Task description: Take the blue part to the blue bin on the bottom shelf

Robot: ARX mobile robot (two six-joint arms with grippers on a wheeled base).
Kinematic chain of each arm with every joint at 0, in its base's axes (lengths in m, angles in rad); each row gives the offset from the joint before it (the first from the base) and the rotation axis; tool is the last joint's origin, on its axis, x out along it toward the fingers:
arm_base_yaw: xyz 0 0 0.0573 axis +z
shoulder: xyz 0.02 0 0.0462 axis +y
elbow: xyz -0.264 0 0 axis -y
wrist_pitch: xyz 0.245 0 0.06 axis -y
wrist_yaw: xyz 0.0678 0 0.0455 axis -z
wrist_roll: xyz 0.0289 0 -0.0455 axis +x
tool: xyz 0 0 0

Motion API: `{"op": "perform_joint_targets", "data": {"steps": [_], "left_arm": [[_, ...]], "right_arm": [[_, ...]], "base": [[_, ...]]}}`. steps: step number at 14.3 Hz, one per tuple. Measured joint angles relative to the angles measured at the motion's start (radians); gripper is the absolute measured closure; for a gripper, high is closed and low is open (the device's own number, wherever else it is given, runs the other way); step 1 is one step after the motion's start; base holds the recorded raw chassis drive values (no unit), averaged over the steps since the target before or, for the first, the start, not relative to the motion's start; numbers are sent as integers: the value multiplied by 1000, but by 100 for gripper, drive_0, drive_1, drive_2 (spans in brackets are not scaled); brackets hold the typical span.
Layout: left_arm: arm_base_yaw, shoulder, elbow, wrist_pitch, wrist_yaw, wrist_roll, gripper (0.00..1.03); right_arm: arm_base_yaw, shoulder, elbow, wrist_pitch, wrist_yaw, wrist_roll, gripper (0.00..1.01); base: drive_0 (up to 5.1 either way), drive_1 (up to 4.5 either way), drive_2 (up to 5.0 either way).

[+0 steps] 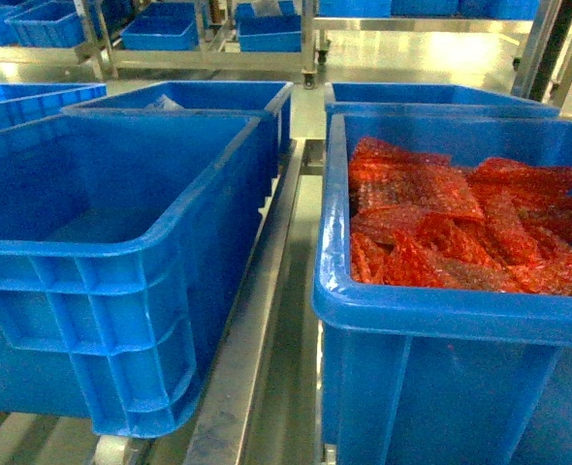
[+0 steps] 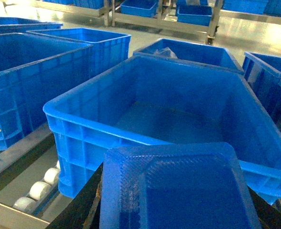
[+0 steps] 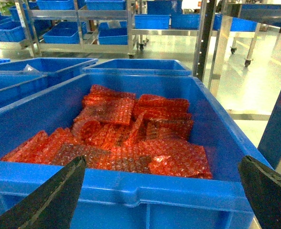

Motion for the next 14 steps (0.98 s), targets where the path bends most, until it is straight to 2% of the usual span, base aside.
{"op": "perform_joint_targets", "data": {"steps": [14], "left_arm": [[0, 0, 0, 0, 0, 0, 59]], "right_arm": [[0, 0, 0, 0, 0, 0, 3]], "base": [[0, 0, 0]]}}
